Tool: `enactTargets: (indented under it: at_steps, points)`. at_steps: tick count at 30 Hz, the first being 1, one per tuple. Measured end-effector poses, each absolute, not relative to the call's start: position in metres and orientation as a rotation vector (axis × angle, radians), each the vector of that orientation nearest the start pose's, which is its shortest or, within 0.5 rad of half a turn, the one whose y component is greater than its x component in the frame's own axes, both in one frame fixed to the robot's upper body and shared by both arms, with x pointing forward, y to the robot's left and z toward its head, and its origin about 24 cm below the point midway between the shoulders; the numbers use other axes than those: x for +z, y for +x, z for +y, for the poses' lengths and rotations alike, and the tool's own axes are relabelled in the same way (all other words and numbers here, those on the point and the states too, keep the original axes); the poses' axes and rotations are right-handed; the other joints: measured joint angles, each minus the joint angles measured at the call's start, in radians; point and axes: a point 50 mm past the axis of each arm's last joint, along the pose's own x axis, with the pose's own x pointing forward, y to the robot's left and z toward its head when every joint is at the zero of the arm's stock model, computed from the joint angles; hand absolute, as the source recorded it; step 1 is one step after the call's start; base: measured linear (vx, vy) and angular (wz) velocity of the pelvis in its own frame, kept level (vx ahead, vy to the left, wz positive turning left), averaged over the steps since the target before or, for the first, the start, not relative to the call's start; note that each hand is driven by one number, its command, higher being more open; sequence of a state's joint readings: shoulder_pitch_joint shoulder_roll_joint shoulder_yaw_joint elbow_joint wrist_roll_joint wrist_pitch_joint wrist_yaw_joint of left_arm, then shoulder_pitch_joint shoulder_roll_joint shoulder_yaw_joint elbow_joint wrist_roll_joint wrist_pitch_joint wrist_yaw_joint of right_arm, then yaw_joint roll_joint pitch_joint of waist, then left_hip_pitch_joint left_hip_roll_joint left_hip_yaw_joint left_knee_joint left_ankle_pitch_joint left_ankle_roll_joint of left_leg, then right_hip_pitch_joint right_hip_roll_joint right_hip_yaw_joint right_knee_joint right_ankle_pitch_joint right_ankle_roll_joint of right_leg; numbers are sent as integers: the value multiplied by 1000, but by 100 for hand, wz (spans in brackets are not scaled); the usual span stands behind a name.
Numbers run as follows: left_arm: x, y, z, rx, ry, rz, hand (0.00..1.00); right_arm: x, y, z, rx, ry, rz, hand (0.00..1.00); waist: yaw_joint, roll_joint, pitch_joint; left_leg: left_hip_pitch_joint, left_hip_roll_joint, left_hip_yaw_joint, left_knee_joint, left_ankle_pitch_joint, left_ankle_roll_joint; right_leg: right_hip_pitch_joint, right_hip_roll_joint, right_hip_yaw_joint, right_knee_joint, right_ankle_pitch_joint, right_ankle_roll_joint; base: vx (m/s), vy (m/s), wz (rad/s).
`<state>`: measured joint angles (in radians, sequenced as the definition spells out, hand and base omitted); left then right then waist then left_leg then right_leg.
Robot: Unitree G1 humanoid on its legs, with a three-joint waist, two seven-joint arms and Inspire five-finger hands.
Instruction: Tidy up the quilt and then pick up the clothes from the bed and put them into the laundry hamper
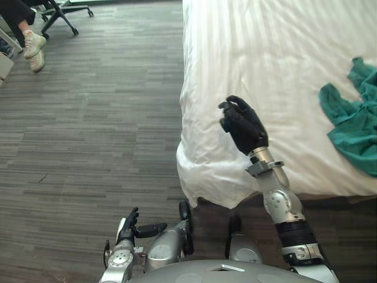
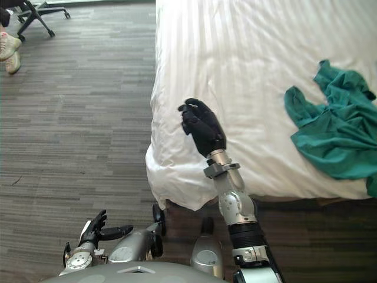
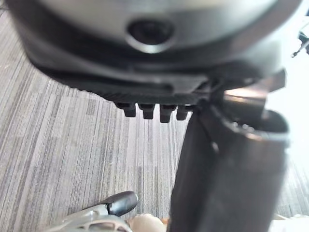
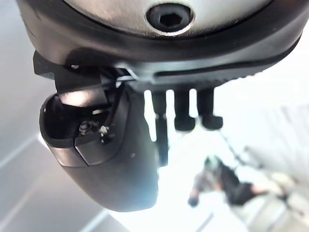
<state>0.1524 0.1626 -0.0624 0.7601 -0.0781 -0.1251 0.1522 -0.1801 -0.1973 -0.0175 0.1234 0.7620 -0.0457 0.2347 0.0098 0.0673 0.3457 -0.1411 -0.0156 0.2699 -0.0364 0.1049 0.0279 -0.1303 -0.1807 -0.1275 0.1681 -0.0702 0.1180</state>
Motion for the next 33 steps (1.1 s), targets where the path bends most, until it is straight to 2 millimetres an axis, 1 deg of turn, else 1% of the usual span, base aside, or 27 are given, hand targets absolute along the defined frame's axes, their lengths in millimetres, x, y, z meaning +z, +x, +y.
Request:
enactTargets:
  at_steps: [1, 2, 4, 6, 9, 10, 11, 12, 13, 14, 15, 16, 17, 18, 19, 20, 21, 22, 23, 24, 25, 27, 28, 29, 31, 32, 33]
  points:
    - [-122, 140, 207, 208, 145, 745, 100, 70, 287, -188, 177, 547, -146, 0, -12, 2, 28, -26, 4, 10, 20, -5, 1, -25, 0, 14, 14, 0, 0, -22, -13, -28]
    - [-119, 144, 207, 222, 126, 726, 100, 65, 285, -198, 123, 551, -137, 0, -15, 2, 56, -30, 7, 27, 25, -10, 0, -44, 2, 32, 27, 0, 0, -9, -18, -34]
    - [-120, 143, 207, 241, 106, 729, 100, 58, 274, -206, 94, 574, -151, 0, -25, 3, 72, -30, 12, 48, 37, -24, -3, -53, 5, 56, 30, -1, -1, 19, -29, -38]
    - [-120, 142, 207, 258, 88, 725, 100, 47, 264, -211, 64, 595, -140, 0, -37, 2, 72, -29, 18, 61, 52, -39, -9, -58, 7, 63, 40, -8, -8, 56, -39, -24]
    - [-119, 142, 208, 285, 60, 704, 100, 18, 235, -216, 27, 623, -98, 0, -41, -15, 66, -17, 33, 90, 77, -65, -19, -54, 16, 77, 40, -20, -17, 76, -51, -22]
    - [-119, 141, 208, 308, 38, 699, 100, 2, 219, -221, 0, 620, -71, 0, -43, -24, 62, -7, 41, 101, 83, -75, -25, -41, 21, 80, 37, -22, -19, 90, -43, -19]
    - [-120, 141, 209, 317, 29, 700, 100, -7, 210, -223, -22, 617, -44, 0, -43, -31, 58, -1, 45, 106, 86, -78, -28, -36, 24, 83, 34, -22, -19, 118, -54, -22]
    - [-121, 138, 210, 333, 14, 708, 100, -31, 189, -230, -94, 617, 34, 0, -45, -46, 49, 17, 50, 114, 86, -82, -31, -19, 29, 85, 26, -23, -22, 160, -70, -25]
    - [-122, 136, 211, 347, -4, 715, 100, -59, 164, -240, -200, 613, 153, 0, -45, -58, 40, 33, 57, 124, 86, -89, -33, 1, 35, 87, 19, -25, -25, 128, -59, -27]
    - [-123, 135, 211, 357, -15, 717, 100, -75, 149, -245, -264, 616, 222, 0, -44, -64, 36, 42, 61, 130, 85, -93, -39, 9, 38, 88, 17, -27, -27, 156, -72, -28]
    - [-125, 134, 211, 370, -34, 724, 100, -102, 115, -254, -391, 614, 370, 0, -45, -68, 29, 55, 66, 139, 85, -99, -43, 16, 42, 90, 15, -29, -31, 95, -45, -25]
    - [-126, 132, 209, 381, -53, 730, 100, -117, 88, -259, -479, 615, 464, 0, -46, -65, 26, 65, 69, 146, 83, -103, -46, 25, 42, 92, 8, -29, -31, 165, -51, -31]
    - [-129, 128, 207, 403, -80, 746, 100, -128, 51, -262, -567, 602, 570, 0, -51, -58, 21, 84, 72, 157, 74, -106, -50, 40, 44, 97, 0, -29, -31, 92, -16, -27]
    - [-131, 125, 207, 418, -95, 757, 100, -131, 34, -264, -598, 589, 613, 0, -56, -56, 17, 99, 73, 164, 64, -106, -51, 48, 45, 97, -1, -29, -31, 104, -22, -33]
    - [-135, 118, 207, 446, -118, 784, 100, -133, 10, -264, -633, 568, 673, 100, -67, -52, 1, 125, 75, 174, 49, -106, -53, 65, 49, 94, -9, -30, -30, 69, -29, -36]
    - [-138, 111, 207, 467, -135, 806, 100, -133, -11, -264, -652, 538, 727, 100, -71, -51, -22, 154, 76, 183, 28, -104, -57, 80, 52, 94, -17, -31, -29, 94, -41, -34]
    - [-140, 108, 207, 474, -141, 814, 100, -133, -19, -264, -657, 524, 751, 100, -71, -53, -34, 168, 76, 188, 18, -102, -60, 86, 53, 92, -17, -33, -27, 81, -37, -24]
    - [-142, 103, 208, 483, -148, 835, 100, -133, -30, -262, -653, 499, 783, 100, -71, -55, -59, 191, 74, 189, -7, -94, -66, 100, 55, 80, -19, -36, -29, 56, -33, -3]
    - [-144, 98, 209, 488, -152, 856, 100, -134, -33, -258, -630, 478, 805, 100, -71, -61, -84, 213, 70, 185, -36, -82, -69, 115, 56, 70, -25, -41, -29, 32, -24, 5]
    - [-145, 95, 209, 492, -154, 865, 100, -134, -32, -255, -610, 468, 809, 100, -70, -64, -96, 224, 69, 182, -52, -76, -70, 120, 58, 65, -28, -43, -29, -4, -16, 22]
    - [-147, 92, 210, 501, -156, 877, 100, -136, -27, -248, -562, 458, 808, 100, -69, -74, -118, 227, 69, 172, -52, -75, -71, 131, 57, 51, -33, -44, -31, -7, -8, 30]
    - [-147, 87, 213, 511, -152, 888, 100, -137, -11, -238, -458, 439, 793, 100, -66, -83, -143, 238, 67, 158, -53, -74, -71, 155, 54, 34, -48, -46, -31, -6, 1, 26]
    - [-148, 84, 214, 504, -132, 901, 100, -138, 3, -233, -397, 437, 772, 100, -64, -83, -163, 240, 65, 154, -53, -74, -71, 161, 53, 31, -52, -46, -31, -4, 15, 11]
    - [-148, 83, 216, 492, -110, 916, 100, -138, 19, -228, -341, 432, 749, 100, -62, -83, -172, 248, 62, 150, -53, -75, -71, 173, 51, 27, -58, -46, -30, -4, 18, 8]
    - [-149, 80, 217, 483, -91, 936, 100, -138, 38, -221, -259, 406, 735, 100, -60, -80, -179, 256, 60, 147, -53, -79, -71, 187, 51, 26, -67, -45, -30, -3, 10, 2]
    - [-151, 77, 219, 451, -73, 984, 100, -138, 51, -215, -201, 410, 715, 100, -48, -75, -191, 256, 60, 145, -47, -89, -77, 186, 51, 32, -69, -48, -35, -4, 23, -5]
    - [-152, 75, 219, 438, -75, 1011, 100, -138, 55, -213, -184, 411, 709, 100, -42, -74, -192, 253, 61, 147, -35, -97, -78, 186, 51, 36, -70, -48, -35, 23, 24, -12]
